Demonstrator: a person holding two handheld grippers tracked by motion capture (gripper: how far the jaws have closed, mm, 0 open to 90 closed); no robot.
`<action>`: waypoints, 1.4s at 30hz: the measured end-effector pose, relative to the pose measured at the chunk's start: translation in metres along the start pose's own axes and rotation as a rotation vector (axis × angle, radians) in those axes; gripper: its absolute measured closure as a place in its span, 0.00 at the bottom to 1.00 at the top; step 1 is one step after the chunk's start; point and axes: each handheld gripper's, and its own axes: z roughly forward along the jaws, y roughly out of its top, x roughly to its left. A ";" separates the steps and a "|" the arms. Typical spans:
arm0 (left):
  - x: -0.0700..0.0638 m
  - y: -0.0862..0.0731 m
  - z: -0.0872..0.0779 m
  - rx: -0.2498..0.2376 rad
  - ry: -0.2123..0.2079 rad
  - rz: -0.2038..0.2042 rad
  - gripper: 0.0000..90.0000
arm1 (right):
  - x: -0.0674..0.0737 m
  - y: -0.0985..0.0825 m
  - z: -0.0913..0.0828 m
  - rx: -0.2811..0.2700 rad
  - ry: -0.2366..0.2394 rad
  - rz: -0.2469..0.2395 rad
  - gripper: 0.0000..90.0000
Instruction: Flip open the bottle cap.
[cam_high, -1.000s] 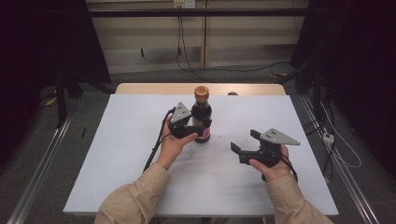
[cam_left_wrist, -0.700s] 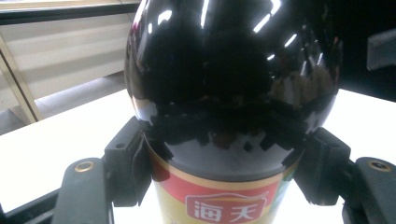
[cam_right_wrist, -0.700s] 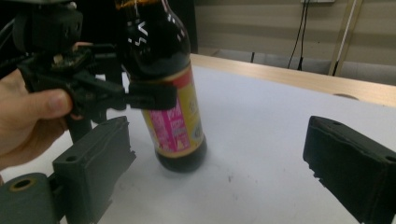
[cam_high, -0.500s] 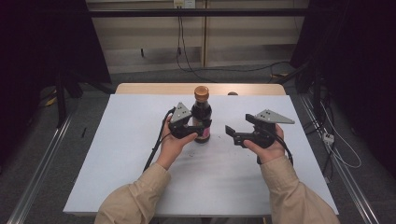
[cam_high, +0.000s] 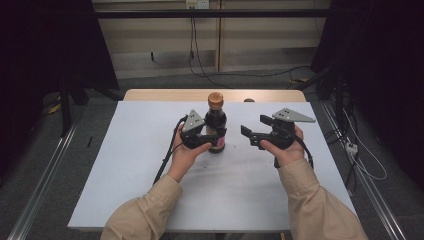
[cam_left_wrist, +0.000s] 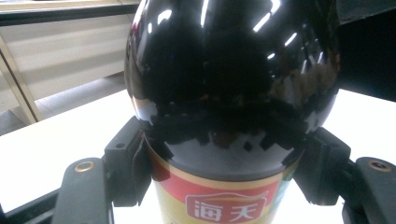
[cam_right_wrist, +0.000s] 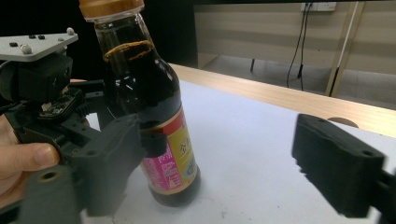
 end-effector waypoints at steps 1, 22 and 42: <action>0.000 0.000 0.000 0.001 0.000 0.004 0.33 | 0.000 0.001 0.001 0.001 0.000 -0.002 0.22; 0.001 0.002 0.000 0.021 0.001 0.008 0.34 | 0.020 0.033 0.017 0.007 0.081 -0.105 1.00; 0.000 0.002 0.001 0.018 0.001 -0.008 0.34 | 0.031 0.068 0.034 0.046 0.177 -0.147 1.00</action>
